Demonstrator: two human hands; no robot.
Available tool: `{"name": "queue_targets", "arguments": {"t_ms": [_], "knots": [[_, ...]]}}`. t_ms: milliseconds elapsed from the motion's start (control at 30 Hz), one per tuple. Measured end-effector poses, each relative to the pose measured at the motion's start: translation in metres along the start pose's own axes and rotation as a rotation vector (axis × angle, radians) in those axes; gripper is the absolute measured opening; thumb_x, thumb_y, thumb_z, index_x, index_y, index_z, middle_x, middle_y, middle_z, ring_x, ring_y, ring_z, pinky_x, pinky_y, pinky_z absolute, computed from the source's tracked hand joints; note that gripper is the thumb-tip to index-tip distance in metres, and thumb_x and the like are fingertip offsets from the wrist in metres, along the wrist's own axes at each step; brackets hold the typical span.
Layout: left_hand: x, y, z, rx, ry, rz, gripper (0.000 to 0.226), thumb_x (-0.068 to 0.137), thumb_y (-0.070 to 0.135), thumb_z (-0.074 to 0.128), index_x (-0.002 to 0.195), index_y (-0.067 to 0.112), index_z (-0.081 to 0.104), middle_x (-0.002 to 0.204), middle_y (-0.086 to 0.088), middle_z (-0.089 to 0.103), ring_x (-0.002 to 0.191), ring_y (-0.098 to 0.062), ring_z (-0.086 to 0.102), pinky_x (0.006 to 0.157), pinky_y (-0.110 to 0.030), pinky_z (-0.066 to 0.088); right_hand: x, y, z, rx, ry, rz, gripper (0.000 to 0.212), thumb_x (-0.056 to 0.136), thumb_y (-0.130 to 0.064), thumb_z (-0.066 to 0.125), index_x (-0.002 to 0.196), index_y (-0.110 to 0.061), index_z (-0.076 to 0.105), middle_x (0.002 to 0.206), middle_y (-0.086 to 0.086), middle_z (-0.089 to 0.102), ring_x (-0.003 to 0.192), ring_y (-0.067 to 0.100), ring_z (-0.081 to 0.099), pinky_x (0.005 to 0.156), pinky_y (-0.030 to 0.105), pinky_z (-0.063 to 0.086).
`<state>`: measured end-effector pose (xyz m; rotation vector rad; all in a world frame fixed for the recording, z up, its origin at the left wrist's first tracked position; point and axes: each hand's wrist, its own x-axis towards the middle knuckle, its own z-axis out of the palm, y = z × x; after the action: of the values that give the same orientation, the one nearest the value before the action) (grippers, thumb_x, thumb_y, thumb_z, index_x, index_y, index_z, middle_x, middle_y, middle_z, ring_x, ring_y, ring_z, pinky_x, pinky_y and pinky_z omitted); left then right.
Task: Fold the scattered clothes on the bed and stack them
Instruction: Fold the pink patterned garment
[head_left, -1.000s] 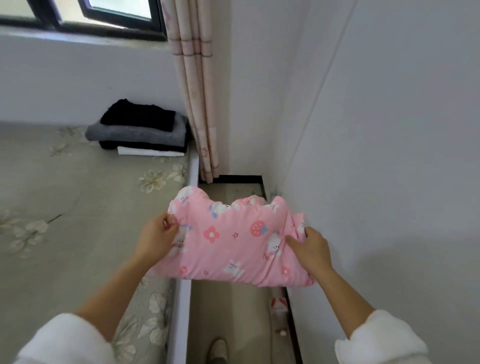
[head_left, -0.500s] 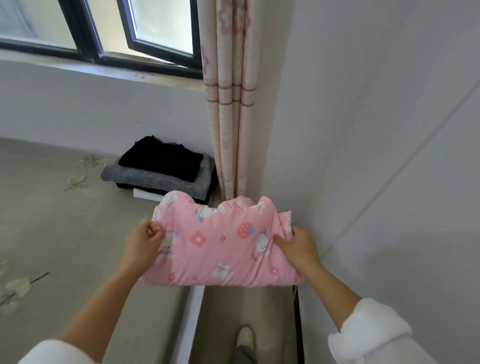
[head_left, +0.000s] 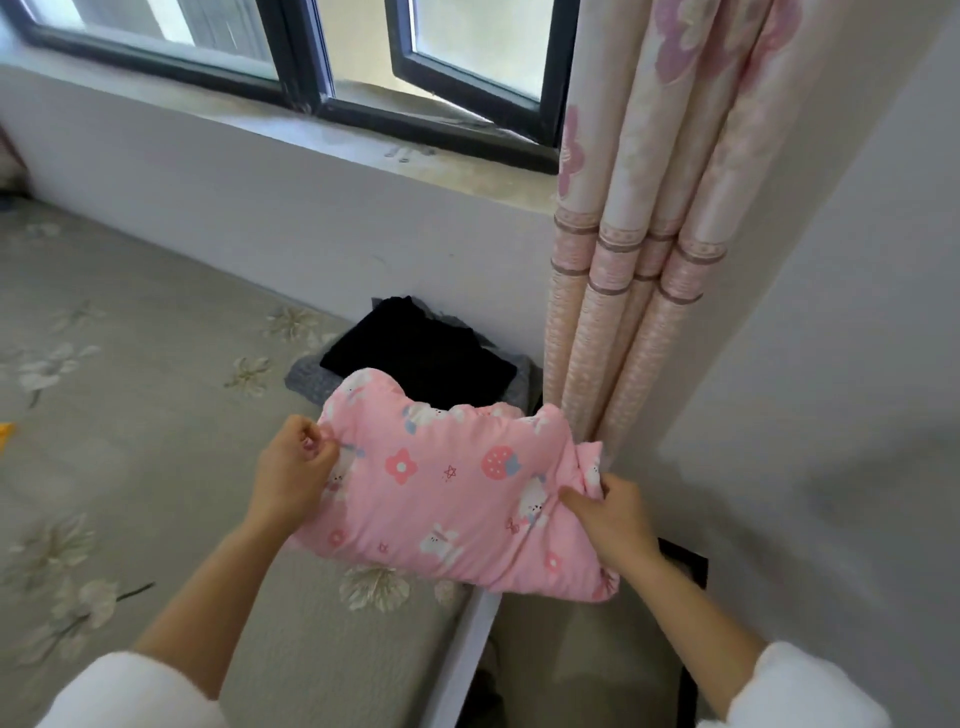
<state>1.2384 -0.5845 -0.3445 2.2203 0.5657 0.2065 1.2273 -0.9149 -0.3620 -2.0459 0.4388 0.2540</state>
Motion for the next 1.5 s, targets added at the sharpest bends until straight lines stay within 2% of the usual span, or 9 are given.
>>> {"name": "queue_targets", "arguments": {"t_ms": [133,433,600,700,767,867,1000,1167,1500], "knots": [[0.099,0.01,0.005,0.054,-0.008,0.045,0.007,0.084,0.008,0.054,0.08,0.01,0.049,0.077,-0.013,0.062,0.071,-0.034,0.057,0.064,-0.04,0.043,0.065,-0.041,0.035,0.057,-0.001,0.021,0.018,0.078,-0.03,0.073,0.074,-0.015,0.063,0.075,0.005,0.066,0.072,0.023,0.063,0.063,0.033,0.048],[0.277,0.065,0.019,0.135,0.05,0.198,0.008,0.088,0.012,0.052,0.093,0.016,0.055,0.095,-0.001,0.058,0.085,-0.019,0.05,0.072,-0.028,0.035,0.182,-0.115,0.085,0.215,0.086,0.051,0.027,0.081,-0.026,0.072,0.069,-0.007,0.056,0.064,0.003,0.056,0.062,0.018,0.05,0.058,0.029,0.038],[0.333,0.027,0.059,0.33,-0.023,0.085,0.026,0.094,0.024,0.045,0.114,0.015,0.059,0.118,-0.014,0.061,0.108,-0.035,0.055,0.088,-0.042,0.043,0.226,-0.101,0.126,0.161,-0.01,0.242,0.033,0.085,-0.034,0.067,0.102,-0.006,0.062,0.1,0.011,0.067,0.09,0.025,0.063,0.076,0.033,0.05],[0.323,0.001,0.094,0.401,-0.218,-0.038,0.05,0.095,0.046,0.032,0.133,0.019,0.05,0.144,-0.019,0.04,0.133,-0.034,0.035,0.111,-0.055,0.022,0.235,-0.091,0.147,0.099,-0.011,0.338,0.061,0.083,-0.046,0.065,0.125,-0.004,0.053,0.116,0.013,0.063,0.103,0.029,0.061,0.087,0.036,0.05],[0.304,0.0,0.106,0.391,-0.167,-0.018,0.053,0.098,0.05,0.027,0.146,0.027,0.033,0.159,-0.008,0.016,0.146,-0.023,0.009,0.113,-0.057,0.0,0.235,-0.092,0.152,0.027,0.085,0.237,0.072,0.081,-0.047,0.065,0.136,-0.005,0.043,0.133,0.015,0.053,0.117,0.03,0.053,0.098,0.041,0.045],[0.271,0.011,0.11,0.338,-0.14,0.29,0.059,0.093,0.058,0.02,0.148,0.037,0.023,0.161,0.006,0.005,0.147,-0.015,-0.005,0.113,-0.05,-0.008,0.222,-0.11,0.155,-0.299,0.226,-0.172,0.077,0.088,-0.041,0.056,0.15,-0.012,0.022,0.156,0.007,0.021,0.141,0.022,0.02,0.112,0.038,0.018],[0.279,0.0,0.13,0.523,-0.284,0.35,0.065,0.085,0.068,0.01,0.147,0.048,0.012,0.16,0.013,-0.002,0.147,-0.022,-0.013,0.112,-0.054,-0.011,0.233,-0.121,0.178,-0.599,-0.08,-0.645,0.062,0.093,-0.05,0.027,0.152,-0.036,0.01,0.161,-0.001,0.001,0.147,0.013,-0.006,0.117,0.034,-0.002],[0.302,-0.026,0.164,0.602,-0.384,0.233,0.063,0.086,0.069,0.012,0.146,0.052,0.001,0.159,0.013,-0.011,0.144,-0.032,-0.02,0.111,-0.059,-0.012,0.264,-0.105,0.198,-0.788,-0.336,-0.481,0.059,0.086,-0.061,-0.004,0.14,-0.048,-0.02,0.152,-0.015,-0.029,0.14,0.007,-0.032,0.118,0.037,-0.014],[0.304,-0.052,0.196,0.701,-0.381,0.187,0.068,0.085,0.069,0.007,0.148,0.045,-0.003,0.159,0.01,-0.015,0.143,-0.032,-0.022,0.112,-0.056,-0.014,0.284,-0.087,0.222,-0.853,-0.435,-0.389,0.055,0.102,-0.045,0.013,0.148,-0.041,-0.017,0.155,-0.014,-0.028,0.14,0.007,-0.031,0.117,0.037,-0.017]]}}
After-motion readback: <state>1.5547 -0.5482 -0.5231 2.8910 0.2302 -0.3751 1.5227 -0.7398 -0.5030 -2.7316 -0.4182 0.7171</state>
